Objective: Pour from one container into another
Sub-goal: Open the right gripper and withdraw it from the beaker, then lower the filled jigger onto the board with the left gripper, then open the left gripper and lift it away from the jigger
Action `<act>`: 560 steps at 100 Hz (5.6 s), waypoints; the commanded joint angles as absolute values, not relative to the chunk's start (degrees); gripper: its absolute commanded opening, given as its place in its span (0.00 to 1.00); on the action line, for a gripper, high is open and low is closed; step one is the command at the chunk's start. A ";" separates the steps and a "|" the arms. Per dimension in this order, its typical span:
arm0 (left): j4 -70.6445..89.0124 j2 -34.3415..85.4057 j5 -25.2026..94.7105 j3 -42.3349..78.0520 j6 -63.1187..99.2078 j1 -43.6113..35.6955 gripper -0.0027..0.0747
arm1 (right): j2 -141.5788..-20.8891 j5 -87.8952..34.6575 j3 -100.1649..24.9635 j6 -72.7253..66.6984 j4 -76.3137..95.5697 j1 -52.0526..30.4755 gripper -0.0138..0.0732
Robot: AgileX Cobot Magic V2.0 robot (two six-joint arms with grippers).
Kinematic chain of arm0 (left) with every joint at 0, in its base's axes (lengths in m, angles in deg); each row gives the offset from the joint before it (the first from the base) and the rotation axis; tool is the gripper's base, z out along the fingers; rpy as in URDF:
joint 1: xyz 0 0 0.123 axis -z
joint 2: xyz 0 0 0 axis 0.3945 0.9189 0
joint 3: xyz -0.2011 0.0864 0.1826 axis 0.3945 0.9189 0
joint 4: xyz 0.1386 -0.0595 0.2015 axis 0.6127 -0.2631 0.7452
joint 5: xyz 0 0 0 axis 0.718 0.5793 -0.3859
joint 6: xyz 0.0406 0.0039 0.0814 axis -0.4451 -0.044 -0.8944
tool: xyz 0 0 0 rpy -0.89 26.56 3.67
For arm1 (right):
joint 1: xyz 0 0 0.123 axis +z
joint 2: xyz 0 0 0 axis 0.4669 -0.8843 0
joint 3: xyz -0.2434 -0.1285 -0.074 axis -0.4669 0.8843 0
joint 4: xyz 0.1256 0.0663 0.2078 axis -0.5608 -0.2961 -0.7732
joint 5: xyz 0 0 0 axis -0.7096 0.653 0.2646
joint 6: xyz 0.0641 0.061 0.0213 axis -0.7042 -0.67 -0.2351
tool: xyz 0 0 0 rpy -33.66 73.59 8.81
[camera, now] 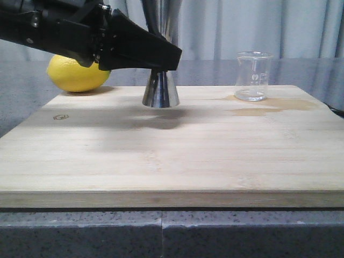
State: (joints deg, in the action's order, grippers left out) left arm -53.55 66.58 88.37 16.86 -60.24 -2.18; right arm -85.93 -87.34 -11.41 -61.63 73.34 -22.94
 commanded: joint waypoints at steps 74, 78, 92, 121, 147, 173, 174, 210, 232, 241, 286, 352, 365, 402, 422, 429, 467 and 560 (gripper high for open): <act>-60.55 63.67 94.54 15.20 -65.43 -7.31 0.02 | -80.55 -83.96 -12.62 -70.58 82.83 -22.99 0.76; -60.55 63.67 94.54 15.20 -65.43 -7.31 0.02 | -80.55 -83.85 -12.62 -70.58 82.83 -22.99 0.76; -60.55 63.67 94.54 15.32 -65.65 -7.31 0.02 | -80.55 -83.16 -12.62 -70.58 83.09 -22.99 0.76; -58.95 63.67 94.54 15.32 -65.65 -7.31 0.02 | -80.55 -83.12 -12.62 -70.58 83.09 -22.99 0.76; -59.32 63.67 94.54 16.69 -66.19 -7.31 0.02 | -80.55 -83.12 -12.62 -70.71 83.17 -22.99 0.76; -61.33 63.67 94.54 18.80 -68.34 -7.31 0.02 | -80.55 -83.12 -12.62 -71.17 83.17 -22.99 0.76; -61.43 63.67 94.54 18.94 -68.50 -7.31 0.02 | -80.55 -83.12 -12.62 -71.17 83.17 -22.99 0.76; -62.78 64.53 94.54 19.83 -69.96 -7.31 0.02 | -80.55 -83.12 -12.62 -71.17 83.17 -22.99 0.76; -63.14 65.43 94.54 19.83 -70.29 -7.31 0.02 | -80.55 -83.12 -12.62 -71.17 83.17 -22.99 0.76; -63.14 65.43 94.54 19.83 -70.34 -7.31 0.02 | -80.55 -83.12 -12.62 -71.17 83.17 -22.99 0.76; -64.41 65.43 94.54 22.20 -72.86 -7.31 0.02 | -80.55 -83.02 -12.62 -71.17 83.17 -22.99 0.76; -63.29 65.43 94.44 24.07 -73.88 -7.31 0.02 | -80.55 -83.02 -12.62 -71.17 83.17 -22.99 0.76; -63.17 65.43 94.36 24.20 -73.88 -7.31 0.02 | -80.55 -83.02 -12.62 -71.17 83.17 -22.99 0.76; -61.91 65.43 94.36 24.20 -73.16 -7.31 0.08 | -80.55 -83.02 -12.62 -71.17 83.17 -22.99 0.76; -61.91 65.43 94.36 24.20 -72.00 -7.31 0.26 | -80.55 -83.02 -12.62 -71.17 83.17 -22.99 0.76; -61.91 65.43 94.36 24.20 -71.53 -7.31 0.32 | -80.55 -83.02 -12.62 -71.17 83.17 -22.99 0.76; -61.82 65.43 94.55 24.20 -69.66 -7.31 0.55 | -80.55 -82.90 -12.62 -71.17 83.17 -22.99 0.76; -55.93 60.42 94.60 23.98 -63.43 -14.55 0.61 | -80.55 -82.90 -12.62 -71.17 83.17 -22.99 0.76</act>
